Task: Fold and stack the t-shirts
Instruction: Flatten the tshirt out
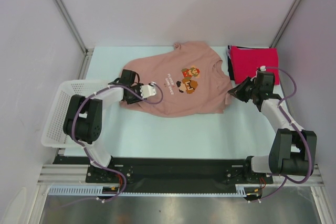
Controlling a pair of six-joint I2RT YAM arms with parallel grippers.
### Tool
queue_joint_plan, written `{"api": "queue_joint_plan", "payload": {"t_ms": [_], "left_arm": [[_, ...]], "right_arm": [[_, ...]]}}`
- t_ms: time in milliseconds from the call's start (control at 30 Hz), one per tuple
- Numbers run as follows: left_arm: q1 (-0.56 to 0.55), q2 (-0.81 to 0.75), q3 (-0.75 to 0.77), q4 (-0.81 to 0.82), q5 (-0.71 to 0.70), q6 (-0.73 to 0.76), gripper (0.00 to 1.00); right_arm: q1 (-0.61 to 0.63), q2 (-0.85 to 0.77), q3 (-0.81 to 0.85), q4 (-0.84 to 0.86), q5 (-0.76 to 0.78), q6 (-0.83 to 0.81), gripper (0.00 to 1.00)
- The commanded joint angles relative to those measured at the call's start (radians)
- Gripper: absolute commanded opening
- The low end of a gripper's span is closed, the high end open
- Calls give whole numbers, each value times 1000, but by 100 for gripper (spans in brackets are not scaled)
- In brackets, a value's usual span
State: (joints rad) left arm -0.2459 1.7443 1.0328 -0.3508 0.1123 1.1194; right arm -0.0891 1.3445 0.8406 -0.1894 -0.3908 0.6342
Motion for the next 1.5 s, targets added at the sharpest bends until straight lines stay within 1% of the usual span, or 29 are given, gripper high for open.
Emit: {"api": "queue_joint_plan", "payload": {"t_ms": [0,233,333,367,400,467,533,567,600,633,667,733,767,800,833,867,900,933,967,1000,1033,1133,1167,1200,1233,1333,1433,1467], "left_arm": [[-7,17,62,10,35,-24,45],[-7,43,56,7,6,-13,42],[-7,41,49,-7,4,-6,22],[-7,40,50,-17,7,-7,9],[-7,34,52,-26,4,-13,1],[-1,0,62,-37,-2,-64,0],[10,-40,91,-101,19,-111,0],[31,-105,99,-128,42,-166,0],[46,-142,104,-186,97,-194,0],[63,-191,105,-212,128,-235,0],[101,-278,105,-268,154,-254,0],[150,-369,133,-333,222,-286,0],[205,-408,151,-365,239,-312,0],[232,-481,208,-434,262,-322,0],[290,-533,286,-506,267,-342,0],[315,-548,333,-549,268,-361,0],[359,-560,381,-621,271,-371,0],[378,-577,429,-651,277,-380,0],[399,-598,526,-678,282,-398,0],[427,-606,580,-733,273,-408,0],[434,-611,692,-763,262,-417,0],[445,-608,853,-868,218,-431,0],[445,-595,945,-888,208,-431,0],[445,-591,984,-913,190,-432,0],[445,-585,1036,-910,173,-435,0],[445,-557,1075,-867,113,-441,0],[445,-510,1063,-789,81,-441,0],[445,-491,1058,-766,78,-444,0]], "right_arm": [[-8,-31,20,13,-5,-16,0],[-18,-41,18,7,-3,-24,0],[-24,-42,20,4,-11,-24,0],[-26,-44,20,1,-10,-24,0],[-27,-48,20,-1,-11,-21,0],[-31,-59,25,-16,-16,-19,0],[-32,-94,37,-45,-20,-25,0],[-32,-108,44,-89,-20,-31,0],[-32,-128,61,-111,-16,-40,0],[-32,-180,72,-139,1,-57,0],[-32,-206,83,-197,12,-70,0],[-32,-290,142,-257,35,-88,0],[-34,-320,175,-313,41,-108,0],[-34,-343,205,-341,46,-117,0],[-34,-379,282,-391,50,-131,0],[-34,-395,361,-413,46,-134,0],[-34,-419,411,-450,41,-137,0],[-34,-430,451,-464,35,-137,0],[-34,-439,536,-478,21,-137,0],[-34,-458,578,-501,15,-134,0],[-34,-464,618,-515,9,-136,0],[-34,-482,791,-568,1,-142,0],[-34,-487,826,-591,12,-143,0],[-34,-487,889,-599,23,-143,0],[-34,-485,913,-605,33,-145,0],[-34,-464,931,-569,62,-142,0],[-34,-415,891,-455,52,-102,0],[-34,-357,884,-418,32,-90,0]]}}
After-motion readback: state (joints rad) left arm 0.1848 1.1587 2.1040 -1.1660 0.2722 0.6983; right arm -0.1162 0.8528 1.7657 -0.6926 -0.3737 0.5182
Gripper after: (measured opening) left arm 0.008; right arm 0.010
